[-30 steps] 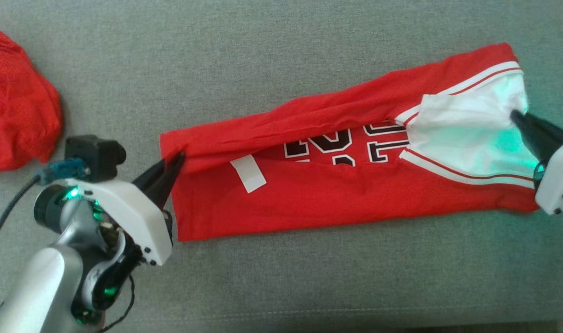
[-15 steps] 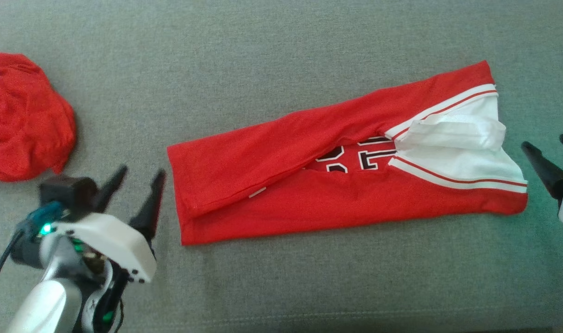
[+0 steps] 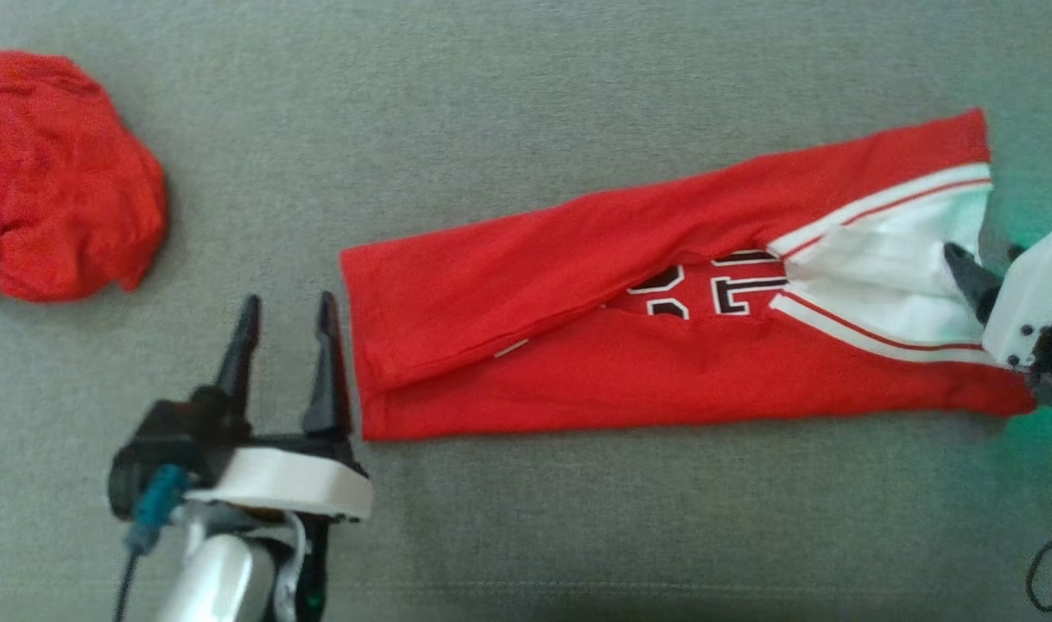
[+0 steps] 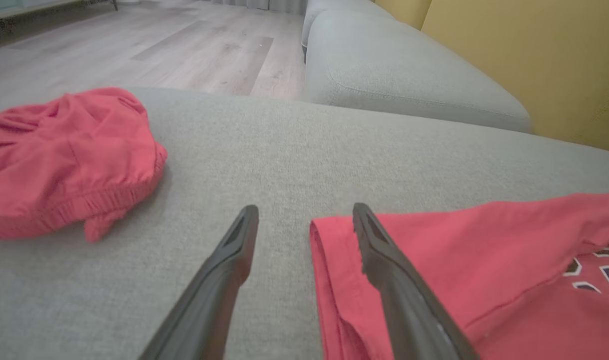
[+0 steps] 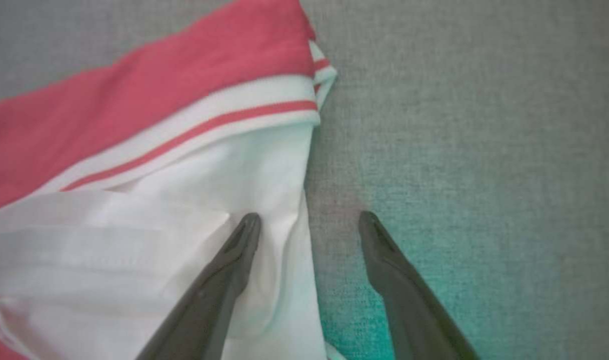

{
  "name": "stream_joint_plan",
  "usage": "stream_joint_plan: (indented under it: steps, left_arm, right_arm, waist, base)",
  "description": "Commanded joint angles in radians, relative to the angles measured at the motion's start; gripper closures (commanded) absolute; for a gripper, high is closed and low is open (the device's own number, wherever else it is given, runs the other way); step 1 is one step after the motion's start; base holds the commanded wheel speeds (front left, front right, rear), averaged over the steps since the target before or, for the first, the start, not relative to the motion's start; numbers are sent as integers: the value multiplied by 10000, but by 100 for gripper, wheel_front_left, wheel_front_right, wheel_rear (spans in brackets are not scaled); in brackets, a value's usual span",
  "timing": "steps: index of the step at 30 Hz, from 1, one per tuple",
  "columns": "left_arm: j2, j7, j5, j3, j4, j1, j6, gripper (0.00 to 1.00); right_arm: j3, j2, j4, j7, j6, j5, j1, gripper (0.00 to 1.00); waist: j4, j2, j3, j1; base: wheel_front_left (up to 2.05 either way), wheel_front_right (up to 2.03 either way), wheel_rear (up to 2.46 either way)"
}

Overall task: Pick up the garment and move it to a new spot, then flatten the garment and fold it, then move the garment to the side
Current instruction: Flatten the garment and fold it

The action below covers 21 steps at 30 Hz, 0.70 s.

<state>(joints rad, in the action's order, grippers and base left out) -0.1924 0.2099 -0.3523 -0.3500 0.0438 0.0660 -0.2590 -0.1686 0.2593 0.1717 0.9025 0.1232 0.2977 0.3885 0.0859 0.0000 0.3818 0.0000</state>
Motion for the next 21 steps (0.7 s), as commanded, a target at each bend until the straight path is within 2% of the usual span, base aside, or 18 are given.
stream_joint_plan:
  steps: [1,5,11,12,13,14,21]
  left_arm:
    - [-94,107,80,317,255,198,23,0]
    - [172,384,170,135,-184,78,166,0]
    - [496,504,312,80,-493,-292,291,0]
    - [554,509,347,89,-482,-355,297,0]
    - [611,511,399,107,-444,-405,308,0]
    - [666,513,452,128,-413,-452,328,0]
    - [974,517,723,397,-323,-629,599,0]
  right_arm:
    - [180,141,-311,89,75,-30,104,0]
    - [454,221,63,544,75,288,-155,0]
    - [677,230,-130,1312,75,1293,-814,0]
    - [679,257,-221,1389,75,1368,-922,9]
    - [704,317,-312,1439,75,1406,-1029,31]
    - [700,375,-407,1396,75,1427,-1108,100]
    - [74,711,-277,120,75,1071,-998,100]
  waist:
    - [103,0,0,0]
    - [310,0,-144,0]
    - [431,0,-499,0]
    - [428,0,-537,0]
    - [426,0,-569,0]
    - [423,0,-588,0]
    - [328,0,-715,0]
  base:
    - [0,0,0]
    - [0,0,0]
    - [0,0,0]
    - [0,0,0]
    - [0,0,0]
    - [0,0,0]
    - [0,0,0]
